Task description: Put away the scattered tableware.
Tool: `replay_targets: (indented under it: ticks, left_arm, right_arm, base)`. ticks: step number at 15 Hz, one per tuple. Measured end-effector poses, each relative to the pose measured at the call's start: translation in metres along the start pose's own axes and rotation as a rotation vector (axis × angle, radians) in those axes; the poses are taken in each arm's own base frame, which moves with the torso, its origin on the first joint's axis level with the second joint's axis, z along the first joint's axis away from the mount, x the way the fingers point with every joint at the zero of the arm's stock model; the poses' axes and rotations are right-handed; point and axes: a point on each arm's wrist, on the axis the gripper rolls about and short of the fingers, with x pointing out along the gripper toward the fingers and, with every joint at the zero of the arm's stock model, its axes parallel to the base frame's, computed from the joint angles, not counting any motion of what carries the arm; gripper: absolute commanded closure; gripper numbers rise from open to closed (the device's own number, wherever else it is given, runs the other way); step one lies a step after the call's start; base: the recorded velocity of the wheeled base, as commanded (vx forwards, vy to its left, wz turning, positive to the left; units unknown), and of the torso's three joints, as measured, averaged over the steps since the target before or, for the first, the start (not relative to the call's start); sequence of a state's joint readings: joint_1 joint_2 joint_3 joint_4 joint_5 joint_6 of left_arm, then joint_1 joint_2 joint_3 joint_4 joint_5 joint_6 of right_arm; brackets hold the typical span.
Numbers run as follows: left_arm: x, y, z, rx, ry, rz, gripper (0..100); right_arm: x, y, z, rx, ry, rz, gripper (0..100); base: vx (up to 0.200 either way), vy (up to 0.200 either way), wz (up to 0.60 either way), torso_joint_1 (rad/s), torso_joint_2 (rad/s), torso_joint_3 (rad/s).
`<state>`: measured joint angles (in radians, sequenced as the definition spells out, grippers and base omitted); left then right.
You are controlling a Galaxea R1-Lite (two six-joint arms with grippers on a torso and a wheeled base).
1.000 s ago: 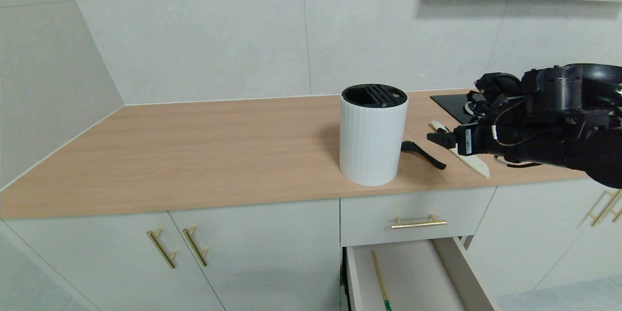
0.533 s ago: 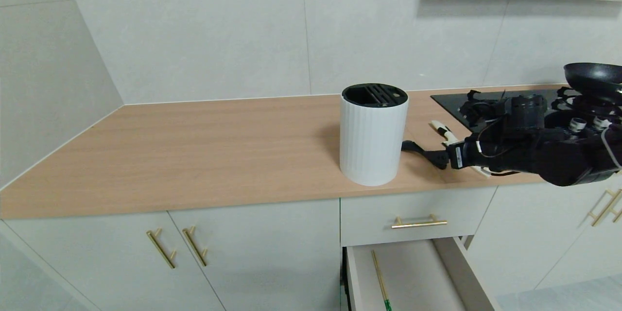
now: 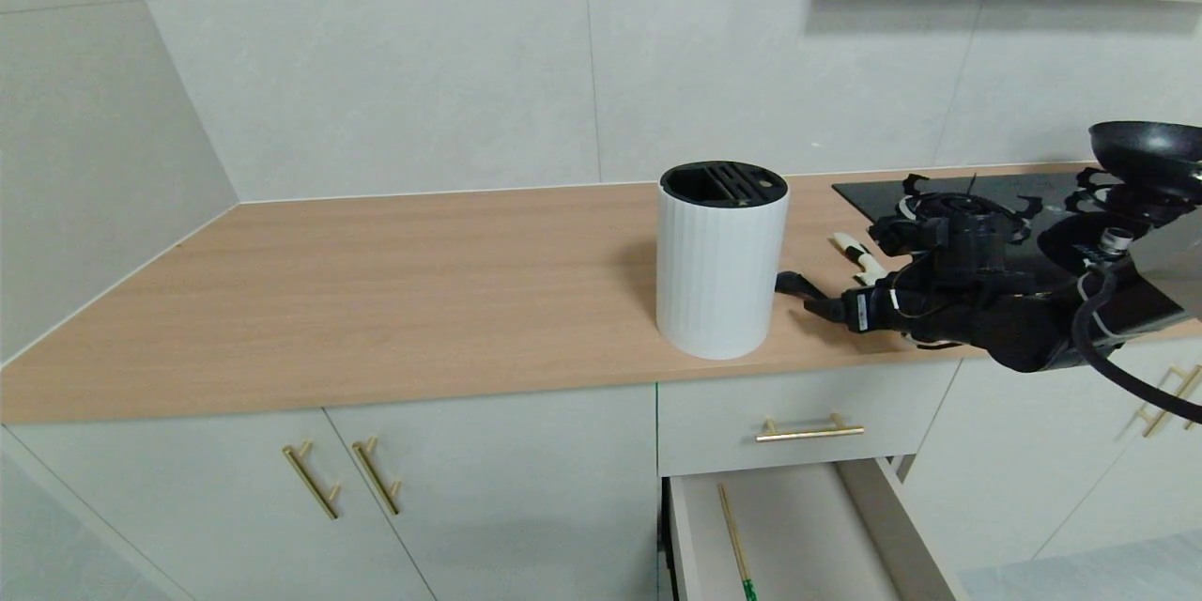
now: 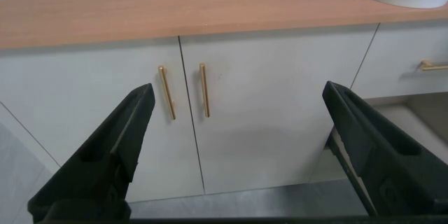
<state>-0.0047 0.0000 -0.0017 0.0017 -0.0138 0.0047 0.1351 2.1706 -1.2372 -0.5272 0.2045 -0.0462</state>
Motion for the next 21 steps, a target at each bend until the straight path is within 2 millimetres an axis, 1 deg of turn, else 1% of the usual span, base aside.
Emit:
replay_targets:
  ticks: [3,6,11,12,21]
  left_arm:
    - [0.0,0.0,0.0,0.0,0.0,0.0,0]
    - [0.0,0.0,0.0,0.0,0.0,0.0,0]
    - [0.0,0.0,0.0,0.0,0.0,0.0,0]
    - [0.0,0.0,0.0,0.0,0.0,0.0,0]
    - [0.0,0.0,0.0,0.0,0.0,0.0,0]
  right_arm:
    - [0.004,0.0,-0.003,0.002,0.005,0.002,0]
    - [0.011,0.0,-0.005,-0.009,-0.031,-0.011,0]
    - [0.016,0.001,-0.012,-0.008,-0.016,-0.011,0]
    - [0.017,0.001,-0.012,-0.008,-0.015,-0.009,100]
    - [0.016,0.002,-0.012,-0.007,-0.014,-0.008,100]
  base:
    - [0.0,0.0,0.0,0.0,0.0,0.0]
    - [0.0,0.0,0.0,0.0,0.0,0.0]
    - [0.0,0.0,0.0,0.0,0.0,0.0]
    - [0.0,0.0,0.0,0.0,0.0,0.0]
    - [0.0,0.0,0.0,0.0,0.0,0.0]
